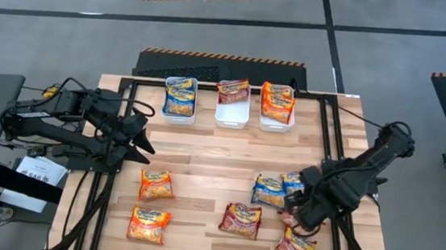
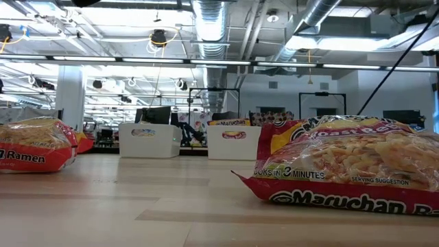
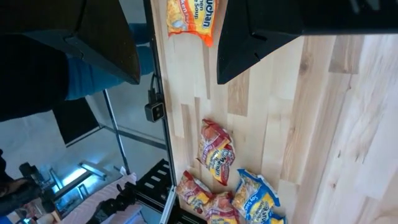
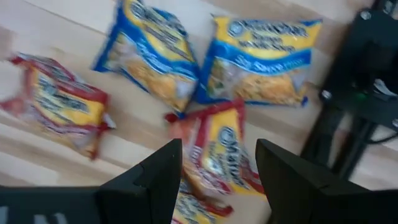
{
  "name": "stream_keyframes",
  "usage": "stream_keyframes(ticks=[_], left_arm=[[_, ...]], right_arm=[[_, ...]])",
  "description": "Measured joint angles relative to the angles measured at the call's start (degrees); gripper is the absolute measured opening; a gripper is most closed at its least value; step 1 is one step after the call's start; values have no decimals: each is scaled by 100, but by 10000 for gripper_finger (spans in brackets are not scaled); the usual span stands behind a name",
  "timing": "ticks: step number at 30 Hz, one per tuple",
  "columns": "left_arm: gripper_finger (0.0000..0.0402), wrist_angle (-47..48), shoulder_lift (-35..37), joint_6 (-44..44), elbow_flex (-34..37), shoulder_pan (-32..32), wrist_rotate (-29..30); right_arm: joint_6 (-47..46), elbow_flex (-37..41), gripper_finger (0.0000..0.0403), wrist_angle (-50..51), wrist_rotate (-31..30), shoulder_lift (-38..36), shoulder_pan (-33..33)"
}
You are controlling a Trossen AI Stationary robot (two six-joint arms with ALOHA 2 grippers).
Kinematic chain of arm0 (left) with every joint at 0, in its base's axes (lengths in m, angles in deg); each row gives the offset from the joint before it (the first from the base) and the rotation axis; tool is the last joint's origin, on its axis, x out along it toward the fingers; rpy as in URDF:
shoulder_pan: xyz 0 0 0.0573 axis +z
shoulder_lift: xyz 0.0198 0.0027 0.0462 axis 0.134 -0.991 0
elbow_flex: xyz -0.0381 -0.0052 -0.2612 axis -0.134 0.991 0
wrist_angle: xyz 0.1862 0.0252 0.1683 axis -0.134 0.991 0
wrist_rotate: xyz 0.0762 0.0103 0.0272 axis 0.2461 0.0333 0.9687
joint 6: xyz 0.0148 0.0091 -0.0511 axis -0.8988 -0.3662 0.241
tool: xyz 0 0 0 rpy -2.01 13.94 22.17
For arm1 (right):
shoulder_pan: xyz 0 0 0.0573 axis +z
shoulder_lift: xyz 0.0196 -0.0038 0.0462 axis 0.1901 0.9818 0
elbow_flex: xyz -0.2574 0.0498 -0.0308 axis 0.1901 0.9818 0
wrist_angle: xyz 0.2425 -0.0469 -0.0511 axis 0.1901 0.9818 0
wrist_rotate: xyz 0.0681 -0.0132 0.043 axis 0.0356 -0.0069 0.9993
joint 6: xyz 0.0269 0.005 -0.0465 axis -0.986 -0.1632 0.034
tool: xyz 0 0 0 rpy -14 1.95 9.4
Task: Sort Maruchan noodles
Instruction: Put the red noodle pack into the middle white bin
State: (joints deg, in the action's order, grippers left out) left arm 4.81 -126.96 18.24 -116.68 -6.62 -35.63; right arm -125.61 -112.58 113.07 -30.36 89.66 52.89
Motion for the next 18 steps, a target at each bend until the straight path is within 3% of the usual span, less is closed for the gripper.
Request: stream_keyframes(ticks=[5,18], left_arm=[[199,-2,-2,21,0,0,68],[199,-42,-2,110,0,0,299]], right_arm=[[-34,612,230,-261,544,-249,148],[-353,1898,230,-1771,1032,-376,336]])
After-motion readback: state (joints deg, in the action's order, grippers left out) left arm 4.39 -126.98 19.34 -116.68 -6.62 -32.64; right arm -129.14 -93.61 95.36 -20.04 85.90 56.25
